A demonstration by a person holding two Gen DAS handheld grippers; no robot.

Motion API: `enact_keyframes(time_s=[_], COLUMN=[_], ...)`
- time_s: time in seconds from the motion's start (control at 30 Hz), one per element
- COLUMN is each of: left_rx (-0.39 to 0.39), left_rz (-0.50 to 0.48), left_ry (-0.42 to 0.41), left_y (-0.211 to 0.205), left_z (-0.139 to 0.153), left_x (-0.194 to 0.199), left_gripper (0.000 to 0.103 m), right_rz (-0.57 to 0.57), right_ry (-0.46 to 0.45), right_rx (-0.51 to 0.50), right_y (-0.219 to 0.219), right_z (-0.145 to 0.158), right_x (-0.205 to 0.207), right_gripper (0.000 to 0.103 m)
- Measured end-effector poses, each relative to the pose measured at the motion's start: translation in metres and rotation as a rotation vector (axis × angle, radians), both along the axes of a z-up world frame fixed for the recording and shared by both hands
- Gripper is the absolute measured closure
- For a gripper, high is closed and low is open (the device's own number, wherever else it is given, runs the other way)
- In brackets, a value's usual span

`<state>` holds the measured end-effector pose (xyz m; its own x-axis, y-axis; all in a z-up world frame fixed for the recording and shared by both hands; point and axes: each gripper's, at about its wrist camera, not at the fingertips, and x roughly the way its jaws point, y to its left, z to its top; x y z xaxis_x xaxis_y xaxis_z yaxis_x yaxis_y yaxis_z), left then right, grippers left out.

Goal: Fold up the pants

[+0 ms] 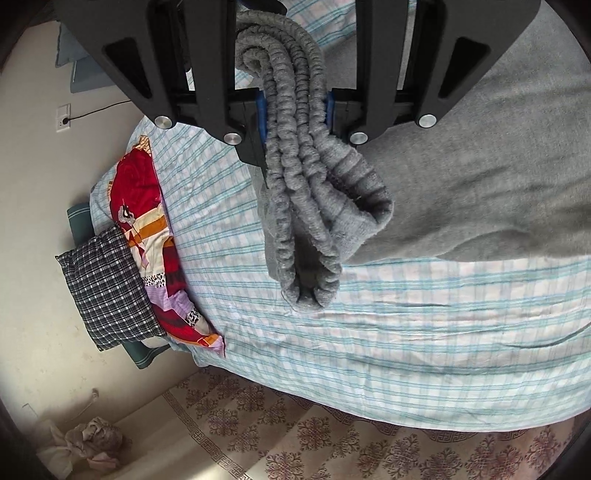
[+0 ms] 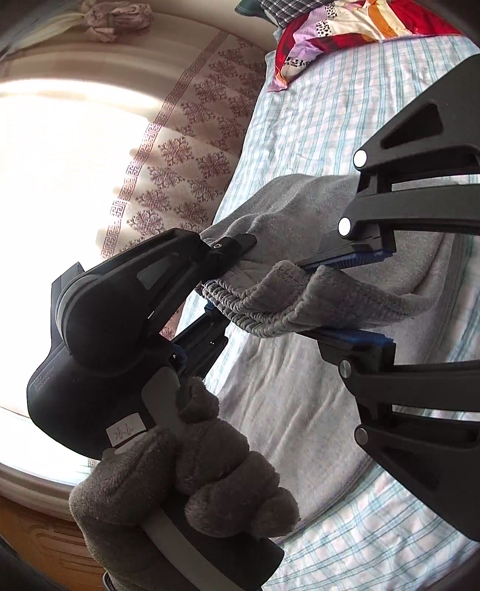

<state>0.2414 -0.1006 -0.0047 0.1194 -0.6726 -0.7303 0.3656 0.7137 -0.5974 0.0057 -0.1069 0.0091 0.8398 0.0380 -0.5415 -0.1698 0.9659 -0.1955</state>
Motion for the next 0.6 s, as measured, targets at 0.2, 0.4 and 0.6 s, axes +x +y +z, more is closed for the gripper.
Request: enact_keyframes(time_s=[0.2, 0.4, 0.6], left_rx=[-0.007, -0.009, 0.027], left_rz=[0.034, 0.092, 0.126], left_ry=[0.007, 0.030, 0.047], left_y=[0.038, 0.081, 0.114], left_z=[-0.021, -0.042, -0.062], left_x=[0.001, 0.004, 0.007], left_gripper=[0.081, 0.081, 0.081], right_rz=[0.040, 0.093, 0.148], right_ry=[0.049, 0.101, 0.169], right_rx=[-0.011, 0.007, 0.028], right_y=[0.038, 0.066, 0.089], right_z=[-0.017, -0.030, -0.045], right_x=[0.010, 0.024, 0.043], right_gripper=[0.075, 0.075, 0.075])
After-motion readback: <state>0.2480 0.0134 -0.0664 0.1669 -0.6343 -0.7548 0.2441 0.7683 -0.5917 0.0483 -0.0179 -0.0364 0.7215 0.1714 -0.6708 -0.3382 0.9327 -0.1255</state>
